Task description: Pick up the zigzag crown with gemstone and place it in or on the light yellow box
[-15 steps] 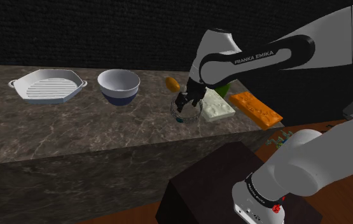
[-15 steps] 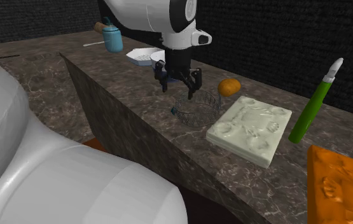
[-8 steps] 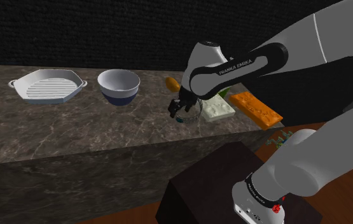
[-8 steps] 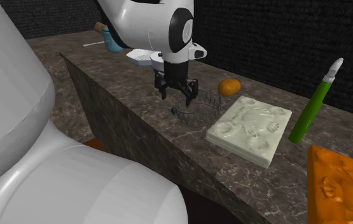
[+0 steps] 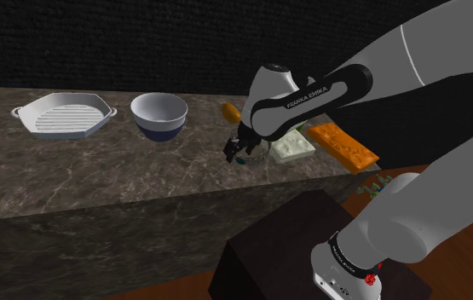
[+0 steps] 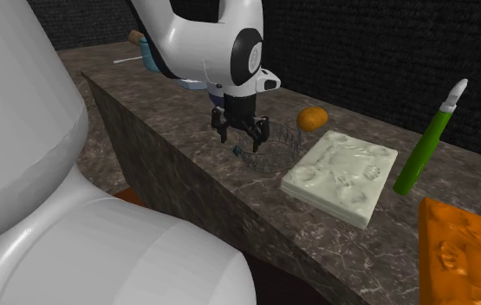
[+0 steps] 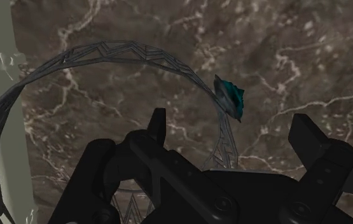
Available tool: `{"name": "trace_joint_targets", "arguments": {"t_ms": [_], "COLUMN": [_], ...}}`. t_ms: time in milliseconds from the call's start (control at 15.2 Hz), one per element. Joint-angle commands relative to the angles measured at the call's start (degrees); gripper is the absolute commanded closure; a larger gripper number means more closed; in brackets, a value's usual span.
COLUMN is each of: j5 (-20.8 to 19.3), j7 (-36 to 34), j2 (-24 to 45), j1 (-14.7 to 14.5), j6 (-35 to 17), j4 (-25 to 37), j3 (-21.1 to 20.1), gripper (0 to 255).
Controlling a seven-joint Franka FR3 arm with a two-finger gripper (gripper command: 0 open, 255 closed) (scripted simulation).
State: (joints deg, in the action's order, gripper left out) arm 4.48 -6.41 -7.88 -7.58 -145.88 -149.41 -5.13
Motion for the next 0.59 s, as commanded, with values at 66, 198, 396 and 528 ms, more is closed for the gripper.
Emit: {"name": "trace_joint_targets", "arguments": {"t_ms": [66, 198, 396, 528], "j5": [0.0, 0.0, 0.0, 0.0], "j7": [0.0, 0.0, 0.0, 0.0], "j2": [0.0, 0.0, 0.0, 0.0], "j1": [0.0, 0.0, 0.0, 0.0], "j6": [0.0, 0.0, 0.0, 0.0], "j4": [0.0, 0.0, 0.0, 0.0], "j3": [0.0, 0.0, 0.0, 0.0], "gripper": [0, 255, 255, 255]}}
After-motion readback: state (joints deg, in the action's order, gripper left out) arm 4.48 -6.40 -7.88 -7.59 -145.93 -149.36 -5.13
